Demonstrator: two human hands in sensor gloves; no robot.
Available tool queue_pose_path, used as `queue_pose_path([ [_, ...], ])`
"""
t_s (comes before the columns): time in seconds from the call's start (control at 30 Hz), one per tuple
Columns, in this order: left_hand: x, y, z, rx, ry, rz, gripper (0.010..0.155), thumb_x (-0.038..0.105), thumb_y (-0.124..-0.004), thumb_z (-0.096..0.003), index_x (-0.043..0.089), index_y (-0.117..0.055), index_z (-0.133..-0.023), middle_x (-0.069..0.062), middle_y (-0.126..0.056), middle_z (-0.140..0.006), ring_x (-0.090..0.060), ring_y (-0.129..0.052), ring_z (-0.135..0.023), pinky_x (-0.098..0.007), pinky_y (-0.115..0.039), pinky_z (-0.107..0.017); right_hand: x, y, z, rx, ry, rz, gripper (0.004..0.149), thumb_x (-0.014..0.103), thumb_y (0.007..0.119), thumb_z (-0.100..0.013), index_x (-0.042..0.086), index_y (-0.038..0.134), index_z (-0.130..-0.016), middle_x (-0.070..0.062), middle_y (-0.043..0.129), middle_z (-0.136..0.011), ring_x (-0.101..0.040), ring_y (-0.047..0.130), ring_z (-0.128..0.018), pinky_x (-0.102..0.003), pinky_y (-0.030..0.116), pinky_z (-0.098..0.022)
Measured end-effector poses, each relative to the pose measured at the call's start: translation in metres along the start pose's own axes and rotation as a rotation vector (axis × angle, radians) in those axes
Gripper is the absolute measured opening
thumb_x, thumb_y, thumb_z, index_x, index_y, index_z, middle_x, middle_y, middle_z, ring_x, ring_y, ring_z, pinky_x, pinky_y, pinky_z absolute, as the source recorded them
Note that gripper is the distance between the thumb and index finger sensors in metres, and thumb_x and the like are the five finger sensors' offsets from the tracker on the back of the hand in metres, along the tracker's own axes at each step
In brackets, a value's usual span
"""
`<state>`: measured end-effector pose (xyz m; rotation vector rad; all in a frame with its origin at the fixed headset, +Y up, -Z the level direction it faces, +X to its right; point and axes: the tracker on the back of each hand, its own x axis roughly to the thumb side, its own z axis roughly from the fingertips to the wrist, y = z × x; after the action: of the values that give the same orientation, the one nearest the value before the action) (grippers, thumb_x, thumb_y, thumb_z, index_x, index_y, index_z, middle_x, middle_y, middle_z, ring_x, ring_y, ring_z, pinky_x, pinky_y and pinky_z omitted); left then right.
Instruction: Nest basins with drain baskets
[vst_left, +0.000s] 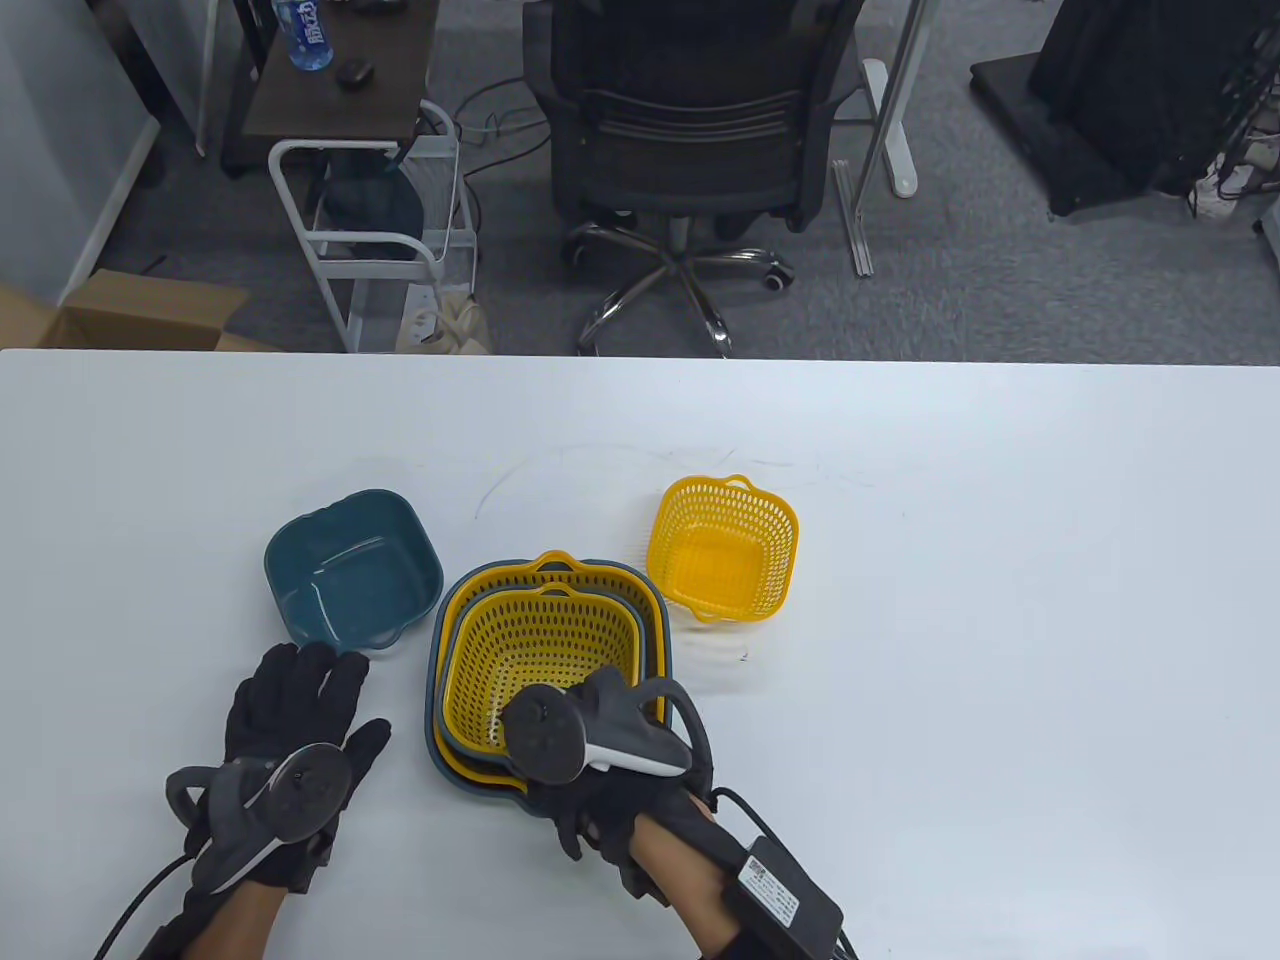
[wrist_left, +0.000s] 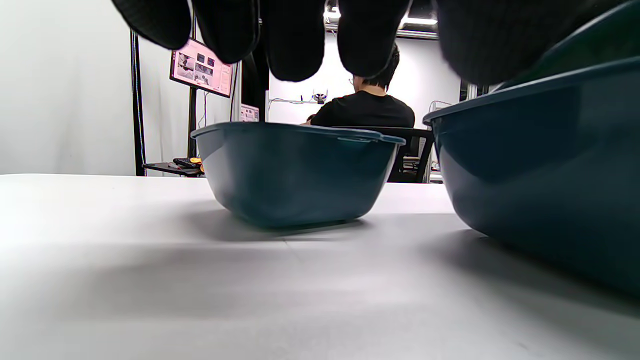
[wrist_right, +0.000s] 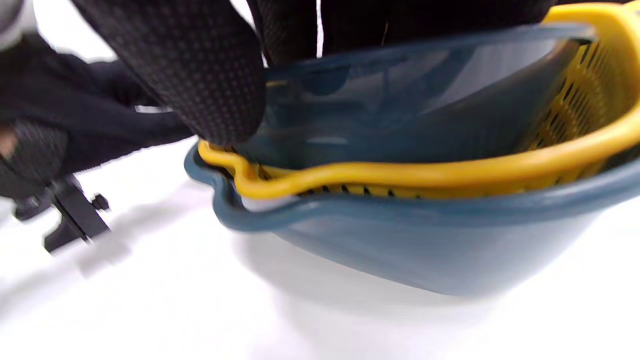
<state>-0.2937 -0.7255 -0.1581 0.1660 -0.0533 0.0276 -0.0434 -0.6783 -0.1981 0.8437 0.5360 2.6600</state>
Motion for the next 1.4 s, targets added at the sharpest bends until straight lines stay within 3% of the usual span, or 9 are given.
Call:
queue_pose_path([
  [0.2, 0.000, 0.000, -0.001, 0.002, -0.001, 0.001, 0.074, 0.062, -0.074, -0.0439, 0.029, -0.060, -0.108, -0.009, -0.061, -0.119, -0.045, -0.057, -0.109, -0.061, -0.055, -0.076, -0.047, -0.028, 0.008, -0.071, -0.079, -0.410, 0.073, 0.034, 0.091, -0.044, 0.010, 0.058, -0.104, -0.023, 0.061, -0.106, -0.052, 0.064, -0.094, -0.063, 0.066, -0.065],
  [0.27, 0.000, -0.001, -0.001, 0.000, -0.002, 0.000, 0.074, 0.063, -0.074, -0.0440, 0.029, -0.060, -0.108, -0.008, -0.061, -0.119, -0.045, -0.056, -0.109, -0.061, -0.055, -0.076, -0.062, -0.036, 0.012, -0.148, -0.059, -0.446, 0.070, 0.034, 0.089, -0.046, 0.009, 0.059, -0.104, -0.023, 0.062, -0.105, -0.051, 0.065, -0.093, -0.062, 0.067, -0.065],
  [0.4, 0.000, -0.001, -0.002, -0.005, -0.002, -0.001, 0.074, 0.062, -0.074, -0.0440, 0.029, -0.060, -0.108, -0.008, -0.061, -0.119, -0.045, -0.056, -0.109, -0.061, -0.055, -0.076, -0.108, -0.059, 0.025, -0.444, 0.176, -0.375, 0.071, 0.034, 0.088, -0.045, 0.008, 0.058, -0.104, -0.023, 0.064, -0.104, -0.050, 0.067, -0.092, -0.061, 0.069, -0.063],
  [0.53, 0.000, -0.001, -0.002, -0.001, 0.003, 0.000, 0.074, 0.063, -0.074, -0.0439, 0.029, -0.060, -0.108, -0.009, -0.061, -0.119, -0.045, -0.056, -0.109, -0.061, -0.055, -0.076, -0.168, -0.076, 0.039, -0.681, 0.597, -0.311, 0.082, 0.036, 0.092, -0.043, 0.005, 0.050, -0.106, -0.026, 0.055, -0.107, -0.054, 0.060, -0.094, -0.062, 0.066, -0.065],
  [0.6, 0.000, -0.001, -0.002, 0.003, 0.003, 0.002, 0.074, 0.062, -0.074, -0.0440, 0.029, -0.060, -0.108, -0.009, -0.061, -0.119, -0.045, -0.056, -0.109, -0.062, -0.055, -0.076, -0.193, -0.077, 0.040, -0.662, 0.752, -0.308, 0.088, 0.038, 0.092, -0.042, 0.002, 0.045, -0.107, -0.028, 0.050, -0.107, -0.055, 0.057, -0.094, -0.062, 0.064, -0.066],
  [0.77, 0.001, 0.000, -0.002, 0.011, 0.002, 0.003, 0.074, 0.062, -0.074, -0.0440, 0.029, -0.060, -0.108, -0.009, -0.061, -0.119, -0.045, -0.056, -0.109, -0.062, -0.055, -0.076, -0.235, -0.070, 0.032, -0.589, 0.922, -0.427, 0.095, 0.039, 0.094, -0.042, -0.002, 0.038, -0.107, -0.031, 0.045, -0.107, -0.058, 0.056, -0.092, -0.061, 0.068, -0.064],
  [0.87, 0.001, 0.000, -0.002, 0.012, 0.003, 0.000, 0.074, 0.063, -0.074, -0.0440, 0.029, -0.060, -0.108, -0.009, -0.060, -0.119, -0.045, -0.056, -0.109, -0.062, -0.055, -0.076, -0.246, -0.060, 0.019, -0.507, 0.945, -0.546, 0.092, 0.037, 0.095, -0.042, -0.003, 0.041, -0.106, -0.031, 0.050, -0.104, -0.056, 0.063, -0.090, -0.057, 0.076, -0.062],
  [1.17, 0.001, -0.001, 0.001, 0.011, 0.009, 0.007, 0.074, 0.063, -0.074, -0.0441, 0.028, -0.059, -0.109, -0.009, -0.060, -0.119, -0.046, -0.055, -0.109, -0.062, -0.054, -0.076, -0.260, -0.036, -0.013, -0.470, 1.005, -0.603, 0.077, 0.024, 0.092, -0.043, -0.003, 0.050, -0.102, -0.029, 0.063, -0.097, -0.050, 0.081, -0.080, -0.044, 0.090, -0.054],
  [1.4, 0.004, -0.001, 0.002, 0.020, -0.008, 0.013, 0.074, 0.063, -0.074, -0.0440, 0.029, -0.059, -0.108, -0.009, -0.060, -0.119, -0.046, -0.055, -0.109, -0.062, -0.054, -0.076, -0.265, -0.040, 0.001, -0.542, 1.054, -0.579, 0.061, 0.014, 0.090, -0.041, 0.001, 0.066, -0.095, -0.022, 0.080, -0.087, -0.041, 0.095, -0.068, -0.035, 0.098, -0.044],
])
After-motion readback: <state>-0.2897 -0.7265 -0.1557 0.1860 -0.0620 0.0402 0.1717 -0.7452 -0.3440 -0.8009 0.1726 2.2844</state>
